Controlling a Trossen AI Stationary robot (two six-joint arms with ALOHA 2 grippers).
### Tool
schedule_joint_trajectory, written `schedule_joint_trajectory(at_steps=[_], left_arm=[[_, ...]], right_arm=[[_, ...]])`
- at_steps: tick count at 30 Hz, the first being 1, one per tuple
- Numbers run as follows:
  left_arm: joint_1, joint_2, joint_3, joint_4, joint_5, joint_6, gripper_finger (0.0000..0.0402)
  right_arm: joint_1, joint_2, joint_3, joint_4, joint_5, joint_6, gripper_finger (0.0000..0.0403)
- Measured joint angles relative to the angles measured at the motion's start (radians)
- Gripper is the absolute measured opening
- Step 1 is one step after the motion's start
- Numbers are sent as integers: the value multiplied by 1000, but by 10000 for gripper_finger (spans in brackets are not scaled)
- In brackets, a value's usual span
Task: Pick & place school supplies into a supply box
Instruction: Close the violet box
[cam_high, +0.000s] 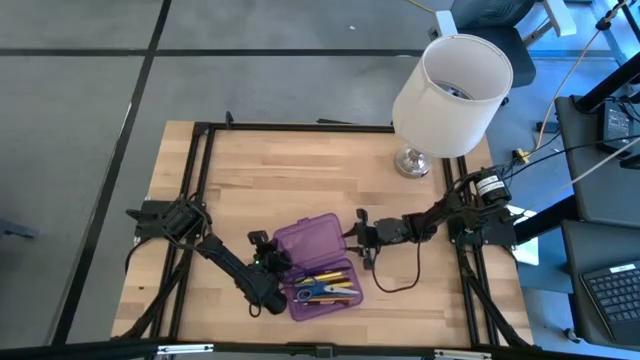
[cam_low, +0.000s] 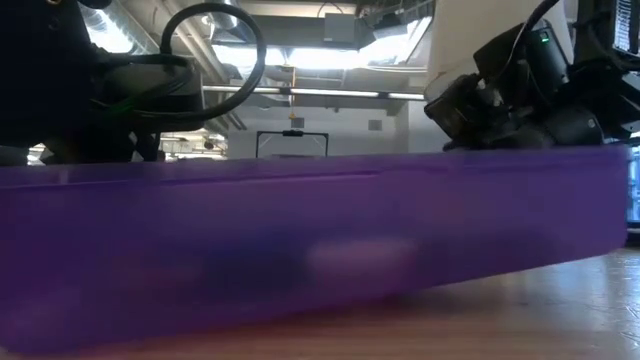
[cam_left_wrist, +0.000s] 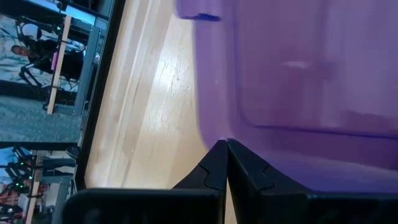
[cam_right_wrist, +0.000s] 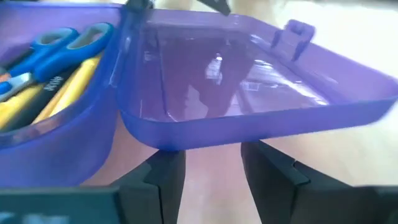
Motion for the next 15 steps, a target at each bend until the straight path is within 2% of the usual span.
schedule_joint_trajectory(at_steps=[3, 11, 15], left_arm=[[0, 0, 0, -3, 10, -3, 3], [1, 0, 0, -6, 13, 0, 3], [1, 1, 0, -34, 13, 19, 3]], right_arm=[[0, -1, 0, 2, 32, -91, 161], [14, -1, 0, 4, 35, -303, 161], [31, -2, 1, 59, 39, -384, 162]])
